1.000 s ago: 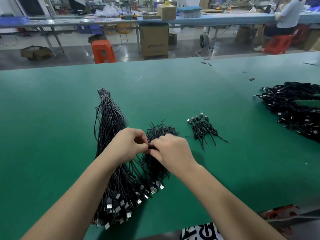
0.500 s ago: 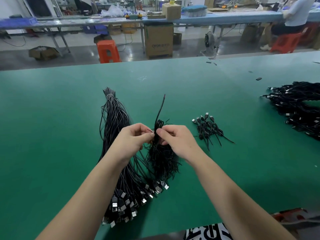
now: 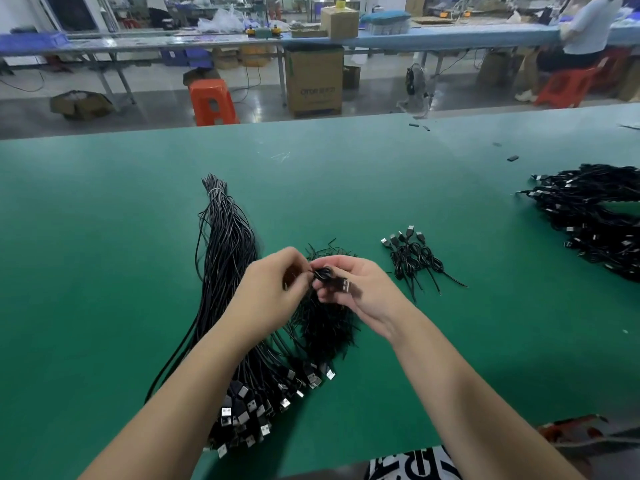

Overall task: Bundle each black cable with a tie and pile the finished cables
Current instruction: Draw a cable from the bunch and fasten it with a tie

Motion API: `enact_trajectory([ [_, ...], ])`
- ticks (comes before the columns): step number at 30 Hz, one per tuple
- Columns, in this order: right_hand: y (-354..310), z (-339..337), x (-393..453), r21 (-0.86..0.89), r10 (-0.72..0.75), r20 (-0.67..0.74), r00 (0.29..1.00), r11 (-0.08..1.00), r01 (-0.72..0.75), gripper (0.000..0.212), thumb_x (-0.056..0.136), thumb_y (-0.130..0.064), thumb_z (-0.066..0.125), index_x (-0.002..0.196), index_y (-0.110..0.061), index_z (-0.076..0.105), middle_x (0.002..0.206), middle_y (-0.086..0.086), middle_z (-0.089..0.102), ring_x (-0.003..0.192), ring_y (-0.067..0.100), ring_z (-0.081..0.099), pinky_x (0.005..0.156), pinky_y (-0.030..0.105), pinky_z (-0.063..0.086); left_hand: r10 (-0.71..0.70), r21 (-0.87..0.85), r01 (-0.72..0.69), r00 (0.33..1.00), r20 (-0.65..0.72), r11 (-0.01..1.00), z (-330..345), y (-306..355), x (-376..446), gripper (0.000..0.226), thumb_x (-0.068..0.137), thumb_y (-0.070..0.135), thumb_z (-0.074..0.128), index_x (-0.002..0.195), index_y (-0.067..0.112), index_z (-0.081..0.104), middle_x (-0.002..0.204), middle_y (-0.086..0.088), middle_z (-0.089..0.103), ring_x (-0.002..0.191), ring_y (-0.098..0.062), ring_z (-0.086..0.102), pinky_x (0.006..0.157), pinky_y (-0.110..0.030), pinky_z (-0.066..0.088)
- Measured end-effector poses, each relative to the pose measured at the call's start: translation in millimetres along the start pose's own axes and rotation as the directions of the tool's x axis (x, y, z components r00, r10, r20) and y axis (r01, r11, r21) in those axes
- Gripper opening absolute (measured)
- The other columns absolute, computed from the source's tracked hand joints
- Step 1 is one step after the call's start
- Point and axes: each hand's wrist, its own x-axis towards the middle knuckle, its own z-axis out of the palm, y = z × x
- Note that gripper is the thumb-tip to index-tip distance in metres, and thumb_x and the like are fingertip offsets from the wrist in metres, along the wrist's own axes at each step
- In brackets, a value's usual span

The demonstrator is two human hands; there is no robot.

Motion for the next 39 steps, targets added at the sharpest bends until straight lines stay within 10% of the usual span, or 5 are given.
enact_trajectory([
  [10,-2.8,0.7,0.6,-0.342,-0.134,-0.103,0.986,0.935,0.091,0.01,0.095,-0.028,0.069,0.098,-0.023,0.077,0.071,-0.007,0.066,0.055,0.012,0.053,0.063,0.022,0.047,-0.228,-0.582,0.301,0.953,0.197,0.755,-6.0,3.2,3.4,0.007,0.091,0.004,0.069,0.085,0.002,0.066,0.069,-0.009,0.055,0.06,-0.016,0.052,0.058,-0.021,0.045],
  [20,-1.7,1.1,0.8,-0.262,-0.043,-0.05,0.998,0.965,0.029,0.006,0.096,-0.02,0.068,0.092,-0.018,0.072,0.07,0.008,0.071,0.059,0.011,0.063,0.047,0.022,0.047,0.313,0.128,-0.324,0.944,0.1,0.937,-4.2,-3.7,-3.5,0.006,0.091,0.008,0.068,0.091,0.014,0.065,0.082,0.006,0.061,0.073,-0.013,0.056,0.074,-0.02,0.041],
  [27,-8.0,-5.4,-5.1,-0.029,-0.057,0.08,0.995,0.998,0.059,0.02,0.1,-0.003,0.057,0.108,-0.009,0.075,0.096,0.017,0.076,0.084,0.023,0.072,0.079,0.031,0.06,-0.154,-0.287,0.159,0.987,0.041,0.945,-0.5,-7.3,-1.3,0.01,0.093,0.013,0.068,0.084,0.017,0.067,0.065,-0.002,0.067,0.056,-0.011,0.057,0.056,-0.02,0.046],
  [31,-9.1,-1.9,-3.5,-0.271,-0.136,-0.016,0.991,0.954,0.127,0.02,0.09,-0.012,0.073,0.11,-0.01,0.074,0.079,-0.001,0.074,0.066,0.011,0.065,0.068,0.018,0.054,-0.224,-0.471,0.245,0.969,0.101,0.848,1.3,-4.9,-1.3,0.009,0.093,0.009,0.068,0.085,0.009,0.069,0.063,-0.005,0.062,0.057,-0.012,0.055,0.057,-0.02,0.045],
  [39,-2.9,2.4,1.0,-0.358,-0.159,-0.14,0.977,0.928,0.1,0.001,0.096,-0.023,0.066,0.096,-0.022,0.067,0.052,-0.003,0.05,0.044,0.012,0.04,0.042,0.02,0.036,0.314,0.098,-0.308,0.948,-0.047,0.946,4.7,-1.8,-5.4,0.005,0.091,0.006,0.069,0.092,0.011,0.067,0.084,0.005,0.064,0.077,-0.015,0.059,0.071,-0.03,0.05],
])
